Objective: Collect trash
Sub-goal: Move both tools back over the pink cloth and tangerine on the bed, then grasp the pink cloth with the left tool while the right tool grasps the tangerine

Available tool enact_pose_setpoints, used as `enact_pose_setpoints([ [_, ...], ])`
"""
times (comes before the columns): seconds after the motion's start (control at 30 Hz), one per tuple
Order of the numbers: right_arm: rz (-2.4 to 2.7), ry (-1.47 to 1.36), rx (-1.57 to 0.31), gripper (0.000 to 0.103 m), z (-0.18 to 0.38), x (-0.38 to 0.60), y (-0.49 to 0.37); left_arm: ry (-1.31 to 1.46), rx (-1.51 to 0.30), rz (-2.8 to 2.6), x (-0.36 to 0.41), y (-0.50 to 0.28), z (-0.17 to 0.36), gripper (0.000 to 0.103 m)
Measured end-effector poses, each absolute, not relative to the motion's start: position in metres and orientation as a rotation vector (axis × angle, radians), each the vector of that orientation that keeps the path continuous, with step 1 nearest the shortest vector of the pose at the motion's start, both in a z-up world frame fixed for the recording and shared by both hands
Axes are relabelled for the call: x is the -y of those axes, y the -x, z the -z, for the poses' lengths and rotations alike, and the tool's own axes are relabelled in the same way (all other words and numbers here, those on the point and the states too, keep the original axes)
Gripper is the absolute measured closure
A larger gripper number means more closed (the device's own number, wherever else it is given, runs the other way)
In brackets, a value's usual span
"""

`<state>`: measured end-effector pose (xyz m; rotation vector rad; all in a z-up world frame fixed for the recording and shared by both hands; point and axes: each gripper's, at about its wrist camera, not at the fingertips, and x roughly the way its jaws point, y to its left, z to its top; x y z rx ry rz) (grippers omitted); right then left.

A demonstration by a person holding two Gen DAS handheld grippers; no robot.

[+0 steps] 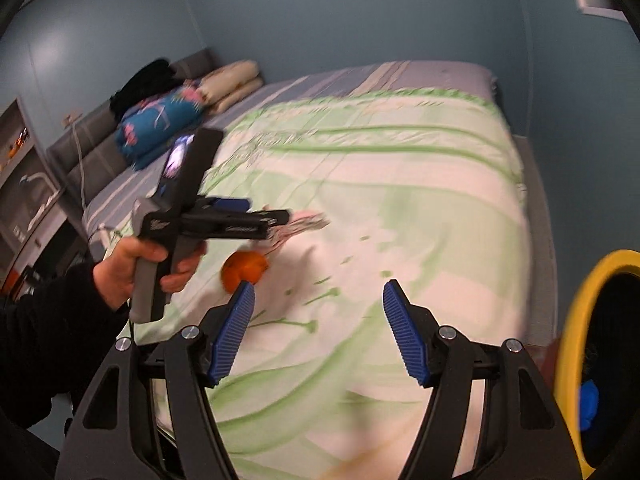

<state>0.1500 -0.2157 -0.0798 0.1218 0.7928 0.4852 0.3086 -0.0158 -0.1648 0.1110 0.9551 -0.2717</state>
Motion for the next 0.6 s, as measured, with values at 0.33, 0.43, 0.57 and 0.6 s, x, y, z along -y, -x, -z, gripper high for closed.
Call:
enact_pose_setpoints([
  [0.33, -0.601, -0.052, -0.891, 0.040, 0.110, 0.154, -0.171, -0.116, -1.019, 0.265, 0.001, -0.325, 0.193, 0.028],
  [0.43, -0.629, -0.041, -0.917, 0.040, 0.119, 0.139, -0.182, -0.106, -1.035, 0.260, -0.003, -0.330, 0.199, 0.030],
  [0.57, -0.674, -0.026, -0.946, 0.040, 0.129, 0.118, -0.192, -0.072, -1.046, 0.266, -0.009, -0.337, 0.201, 0.036],
  [0.6, -0.685, -0.018, -0.953, 0.040, 0.133, 0.110, -0.195, -0.062, -1.049, 0.269, -0.010, -0.340, 0.201, 0.039],
])
